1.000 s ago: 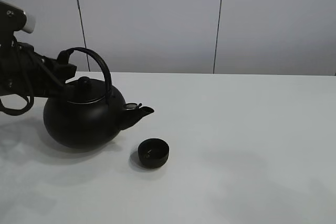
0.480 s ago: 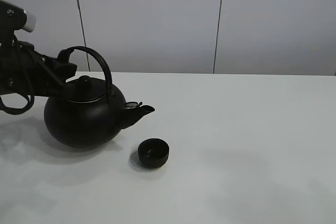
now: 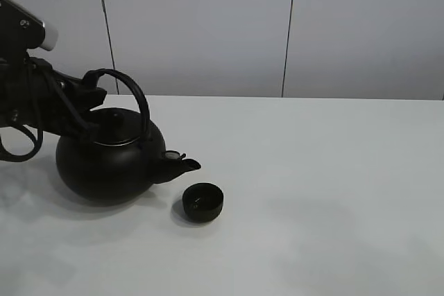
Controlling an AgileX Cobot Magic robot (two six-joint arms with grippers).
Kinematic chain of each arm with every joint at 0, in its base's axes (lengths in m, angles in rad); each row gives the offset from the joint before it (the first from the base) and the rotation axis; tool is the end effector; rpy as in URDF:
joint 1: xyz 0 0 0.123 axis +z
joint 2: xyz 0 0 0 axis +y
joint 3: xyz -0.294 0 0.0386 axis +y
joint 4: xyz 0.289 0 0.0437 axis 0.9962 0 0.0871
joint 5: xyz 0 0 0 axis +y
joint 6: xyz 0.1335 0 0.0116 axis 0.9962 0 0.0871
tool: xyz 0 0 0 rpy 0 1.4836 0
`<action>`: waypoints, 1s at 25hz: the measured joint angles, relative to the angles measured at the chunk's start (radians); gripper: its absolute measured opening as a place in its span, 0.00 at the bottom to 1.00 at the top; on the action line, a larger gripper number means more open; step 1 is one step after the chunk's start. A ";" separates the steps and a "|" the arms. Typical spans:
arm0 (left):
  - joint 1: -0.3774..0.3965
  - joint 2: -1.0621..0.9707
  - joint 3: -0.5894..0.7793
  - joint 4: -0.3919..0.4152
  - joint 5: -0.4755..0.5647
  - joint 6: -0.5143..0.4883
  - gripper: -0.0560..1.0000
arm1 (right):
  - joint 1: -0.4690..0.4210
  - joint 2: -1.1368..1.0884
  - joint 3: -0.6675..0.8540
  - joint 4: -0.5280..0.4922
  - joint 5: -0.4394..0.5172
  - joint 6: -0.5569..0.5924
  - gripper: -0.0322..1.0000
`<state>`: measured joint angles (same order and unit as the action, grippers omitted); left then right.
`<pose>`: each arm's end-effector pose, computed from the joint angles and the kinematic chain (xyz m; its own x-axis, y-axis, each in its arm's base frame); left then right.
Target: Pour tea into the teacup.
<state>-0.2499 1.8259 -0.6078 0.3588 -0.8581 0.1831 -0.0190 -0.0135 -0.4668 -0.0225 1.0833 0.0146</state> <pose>0.3551 -0.1274 0.1027 -0.0668 0.4260 -0.9023 0.5609 0.7639 0.3192 0.0581 -0.0038 0.2638 -0.4929 0.0134 -0.8700 0.0383 0.9992 -0.0063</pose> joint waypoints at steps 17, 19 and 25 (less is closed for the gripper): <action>-0.004 0.002 -0.053 0.080 0.053 0.060 0.16 | 0.000 0.000 0.000 0.000 -0.001 0.000 0.57; -0.004 0.002 -0.053 0.080 0.053 0.076 0.16 | 0.000 0.000 0.000 0.000 -0.001 0.000 0.57; -0.004 0.002 -0.053 0.080 0.052 0.107 0.16 | 0.000 0.000 0.000 0.000 -0.002 0.000 0.57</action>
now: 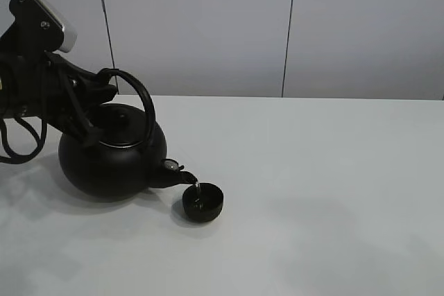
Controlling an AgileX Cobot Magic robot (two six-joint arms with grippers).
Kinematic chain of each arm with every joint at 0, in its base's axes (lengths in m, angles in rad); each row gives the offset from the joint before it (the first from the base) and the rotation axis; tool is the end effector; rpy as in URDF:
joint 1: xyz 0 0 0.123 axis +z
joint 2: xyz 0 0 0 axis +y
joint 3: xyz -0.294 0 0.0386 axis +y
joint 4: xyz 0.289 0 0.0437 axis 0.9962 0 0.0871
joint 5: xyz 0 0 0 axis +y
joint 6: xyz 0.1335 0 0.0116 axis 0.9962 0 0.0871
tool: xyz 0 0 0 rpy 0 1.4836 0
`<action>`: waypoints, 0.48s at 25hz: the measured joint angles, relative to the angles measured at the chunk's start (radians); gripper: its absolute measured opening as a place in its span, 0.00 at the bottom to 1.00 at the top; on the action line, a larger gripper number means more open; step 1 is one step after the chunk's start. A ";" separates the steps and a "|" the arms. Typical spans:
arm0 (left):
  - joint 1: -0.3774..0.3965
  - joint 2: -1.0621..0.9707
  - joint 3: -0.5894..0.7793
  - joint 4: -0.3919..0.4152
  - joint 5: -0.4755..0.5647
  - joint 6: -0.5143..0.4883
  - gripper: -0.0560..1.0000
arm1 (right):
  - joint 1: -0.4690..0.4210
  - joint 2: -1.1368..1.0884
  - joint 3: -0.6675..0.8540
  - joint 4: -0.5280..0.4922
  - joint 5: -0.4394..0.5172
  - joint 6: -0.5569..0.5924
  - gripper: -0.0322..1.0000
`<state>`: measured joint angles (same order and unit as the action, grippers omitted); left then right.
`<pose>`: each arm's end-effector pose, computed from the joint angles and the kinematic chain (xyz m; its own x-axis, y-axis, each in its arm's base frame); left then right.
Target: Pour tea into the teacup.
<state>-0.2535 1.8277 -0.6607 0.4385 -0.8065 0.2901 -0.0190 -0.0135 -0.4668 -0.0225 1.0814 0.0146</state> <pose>0.3641 -0.1367 0.1084 0.0424 0.5474 -0.8358 0.6026 0.6533 0.4584 0.0582 -0.0038 0.2640 -0.4913 0.0134 -0.8709 0.0383 0.9992 -0.0063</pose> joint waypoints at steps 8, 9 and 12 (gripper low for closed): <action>0.000 0.000 0.000 0.000 0.000 0.009 0.16 | 0.000 0.000 0.000 0.000 0.000 0.000 0.57; 0.000 0.000 0.000 0.000 0.000 0.009 0.16 | 0.000 0.000 0.000 0.000 0.000 0.000 0.57; 0.000 0.000 0.000 0.000 0.000 0.012 0.16 | 0.000 0.000 0.000 0.000 0.000 0.000 0.57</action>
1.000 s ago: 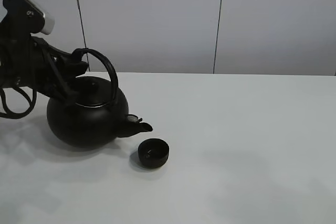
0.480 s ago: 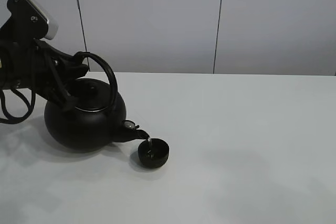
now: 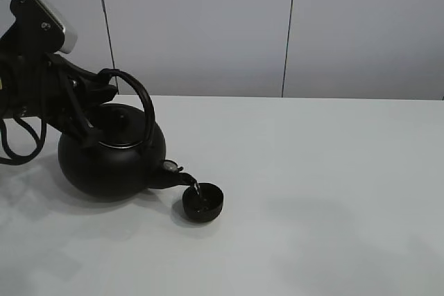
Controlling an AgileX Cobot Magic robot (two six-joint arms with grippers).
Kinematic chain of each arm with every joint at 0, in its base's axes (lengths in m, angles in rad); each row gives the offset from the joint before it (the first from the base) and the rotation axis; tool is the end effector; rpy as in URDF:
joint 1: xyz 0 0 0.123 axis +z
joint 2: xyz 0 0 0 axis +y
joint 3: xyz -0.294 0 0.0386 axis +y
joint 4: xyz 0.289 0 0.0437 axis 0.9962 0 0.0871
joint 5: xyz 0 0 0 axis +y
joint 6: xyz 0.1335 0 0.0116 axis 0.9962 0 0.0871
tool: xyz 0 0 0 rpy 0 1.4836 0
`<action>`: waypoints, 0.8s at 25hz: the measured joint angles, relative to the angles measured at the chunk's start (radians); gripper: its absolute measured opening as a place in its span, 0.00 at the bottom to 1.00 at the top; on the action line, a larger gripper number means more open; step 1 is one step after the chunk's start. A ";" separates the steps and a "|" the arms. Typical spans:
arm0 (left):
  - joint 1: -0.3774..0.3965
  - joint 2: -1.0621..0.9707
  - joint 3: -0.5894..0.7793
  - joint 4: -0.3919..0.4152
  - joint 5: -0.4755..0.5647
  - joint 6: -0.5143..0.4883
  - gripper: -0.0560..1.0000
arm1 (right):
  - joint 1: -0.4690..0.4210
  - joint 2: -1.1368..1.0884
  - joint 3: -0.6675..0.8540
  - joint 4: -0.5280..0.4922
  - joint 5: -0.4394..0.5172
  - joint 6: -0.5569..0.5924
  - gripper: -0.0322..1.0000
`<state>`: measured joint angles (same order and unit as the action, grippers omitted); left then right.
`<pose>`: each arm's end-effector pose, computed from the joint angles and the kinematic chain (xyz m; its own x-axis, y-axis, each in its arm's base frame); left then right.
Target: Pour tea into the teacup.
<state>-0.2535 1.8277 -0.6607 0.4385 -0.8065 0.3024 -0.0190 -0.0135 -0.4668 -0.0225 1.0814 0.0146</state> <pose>0.3641 -0.1367 0.1084 0.0498 0.5554 -0.8301 0.6020 0.6465 0.4687 0.0582 -0.0038 0.2640 -0.4913 0.0134 -0.8709 0.0383 0.9992 -0.0063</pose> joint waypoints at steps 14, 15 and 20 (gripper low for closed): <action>-0.007 0.000 0.000 -0.019 0.000 -0.323 0.16 | 0.000 0.000 0.000 0.000 0.000 0.000 0.57; -0.008 0.000 0.000 -0.019 -0.001 -0.334 0.16 | 0.000 0.000 0.000 0.000 0.000 0.000 0.57; -0.012 -0.019 0.002 -0.061 -0.001 -0.345 0.16 | 0.000 0.000 0.000 0.000 0.001 0.000 0.57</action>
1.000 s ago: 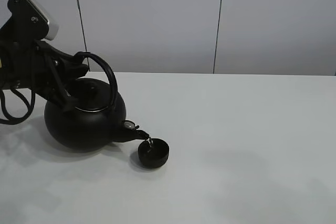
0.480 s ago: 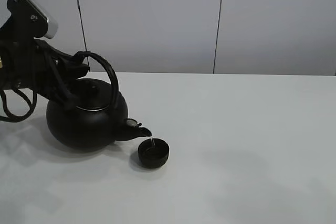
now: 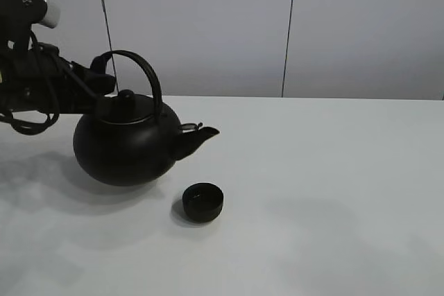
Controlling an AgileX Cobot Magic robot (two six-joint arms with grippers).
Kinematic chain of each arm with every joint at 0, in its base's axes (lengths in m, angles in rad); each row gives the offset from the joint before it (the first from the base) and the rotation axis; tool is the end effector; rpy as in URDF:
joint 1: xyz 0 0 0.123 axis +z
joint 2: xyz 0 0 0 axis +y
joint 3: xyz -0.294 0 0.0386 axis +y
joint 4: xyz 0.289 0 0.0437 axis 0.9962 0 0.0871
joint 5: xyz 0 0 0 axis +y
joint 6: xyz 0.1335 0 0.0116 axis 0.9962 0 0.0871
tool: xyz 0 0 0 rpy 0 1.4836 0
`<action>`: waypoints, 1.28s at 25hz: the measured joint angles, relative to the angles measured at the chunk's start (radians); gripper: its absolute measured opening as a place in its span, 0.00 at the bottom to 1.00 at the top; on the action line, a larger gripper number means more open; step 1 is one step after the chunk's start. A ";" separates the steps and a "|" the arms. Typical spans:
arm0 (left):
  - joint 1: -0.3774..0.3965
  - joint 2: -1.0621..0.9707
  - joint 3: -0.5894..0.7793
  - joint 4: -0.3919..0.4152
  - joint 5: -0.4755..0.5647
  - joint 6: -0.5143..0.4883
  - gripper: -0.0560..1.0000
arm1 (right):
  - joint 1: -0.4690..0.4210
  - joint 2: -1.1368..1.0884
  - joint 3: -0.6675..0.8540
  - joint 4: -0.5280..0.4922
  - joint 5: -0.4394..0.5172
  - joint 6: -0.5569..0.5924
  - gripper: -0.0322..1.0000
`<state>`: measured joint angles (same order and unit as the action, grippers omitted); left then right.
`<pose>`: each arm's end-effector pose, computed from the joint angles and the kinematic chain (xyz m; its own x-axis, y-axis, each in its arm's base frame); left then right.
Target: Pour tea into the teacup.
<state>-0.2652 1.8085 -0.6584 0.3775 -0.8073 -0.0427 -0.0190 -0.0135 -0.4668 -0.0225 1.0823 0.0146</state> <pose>0.3654 -0.1362 0.1164 -0.1597 0.2661 -0.9506 0.5481 0.8248 0.1388 0.0581 -0.0038 0.2639 -0.4920 0.0134 -0.8705 0.0383 0.9992 -0.0063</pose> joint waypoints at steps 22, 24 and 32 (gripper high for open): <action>0.148 -0.064 0.212 -0.164 -0.026 0.053 0.16 | 0.000 0.000 0.000 0.000 0.000 0.000 0.57; 0.149 -0.065 0.223 -0.165 -0.026 0.053 0.16 | 0.000 0.000 0.000 0.000 -0.001 0.000 0.57; 0.150 -0.066 0.249 -0.144 -0.054 0.043 0.18 | 0.000 0.000 0.000 0.000 -0.001 0.000 0.57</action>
<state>-0.1155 1.7426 -0.4094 0.2337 -0.8616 0.0000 -0.0190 -0.0135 -0.4668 -0.0225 1.0813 0.0146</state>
